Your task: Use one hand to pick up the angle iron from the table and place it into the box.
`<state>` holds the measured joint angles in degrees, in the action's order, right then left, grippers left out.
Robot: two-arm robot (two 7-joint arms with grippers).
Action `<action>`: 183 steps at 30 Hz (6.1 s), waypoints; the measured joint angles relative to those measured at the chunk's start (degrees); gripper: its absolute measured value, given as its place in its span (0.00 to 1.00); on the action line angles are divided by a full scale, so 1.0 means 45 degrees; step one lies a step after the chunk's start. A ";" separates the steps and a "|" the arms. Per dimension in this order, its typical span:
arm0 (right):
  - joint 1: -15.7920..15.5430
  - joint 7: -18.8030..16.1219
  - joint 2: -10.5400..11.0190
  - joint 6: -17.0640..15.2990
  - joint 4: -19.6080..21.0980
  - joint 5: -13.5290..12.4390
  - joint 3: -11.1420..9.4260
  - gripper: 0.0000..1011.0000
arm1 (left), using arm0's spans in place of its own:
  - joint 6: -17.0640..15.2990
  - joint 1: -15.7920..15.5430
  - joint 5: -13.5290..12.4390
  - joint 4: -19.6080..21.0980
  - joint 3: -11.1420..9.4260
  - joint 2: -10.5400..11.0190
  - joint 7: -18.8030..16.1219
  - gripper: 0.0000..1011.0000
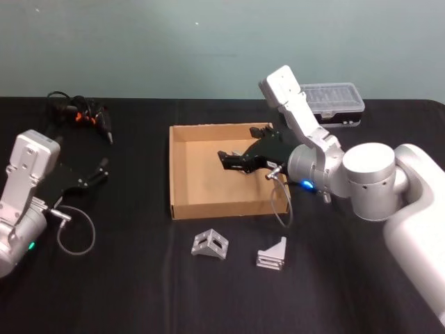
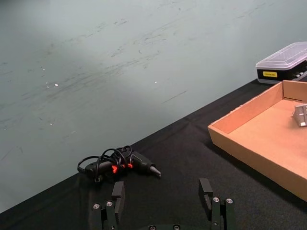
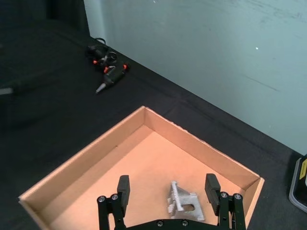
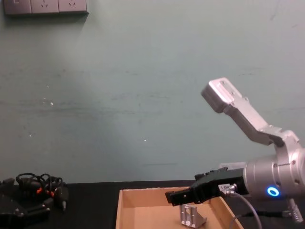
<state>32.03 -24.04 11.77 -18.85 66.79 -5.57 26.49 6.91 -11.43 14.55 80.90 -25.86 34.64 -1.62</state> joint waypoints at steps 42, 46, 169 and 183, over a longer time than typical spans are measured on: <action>-0.4401 -0.0676 0.3578 -0.7737 0.9115 -0.1426 -0.0533 0.99 | -0.0001 0.0000 0.0000 0.0000 0.0000 0.0001 0.0000 1.00; -0.4491 -0.0851 0.3792 -0.8022 0.9290 -0.1488 -0.0536 0.99 | 0.0000 0.0000 0.0000 0.0000 0.0001 0.0001 0.0000 1.00; -0.3935 -0.0895 0.2449 -0.7624 0.6972 -0.0547 -0.0522 0.23 | 0.0000 0.0000 0.0000 0.0000 0.0000 0.0001 0.0000 1.00; -0.3935 -0.0895 0.2450 -0.7567 0.6982 -0.0547 -0.0524 0.13 | 0.0000 0.0000 0.0000 0.0000 0.0000 0.0001 0.0000 1.00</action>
<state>14.32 -28.07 22.79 -52.90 98.21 -8.03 24.13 6.91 -11.43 14.55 80.90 -25.86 34.65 -1.62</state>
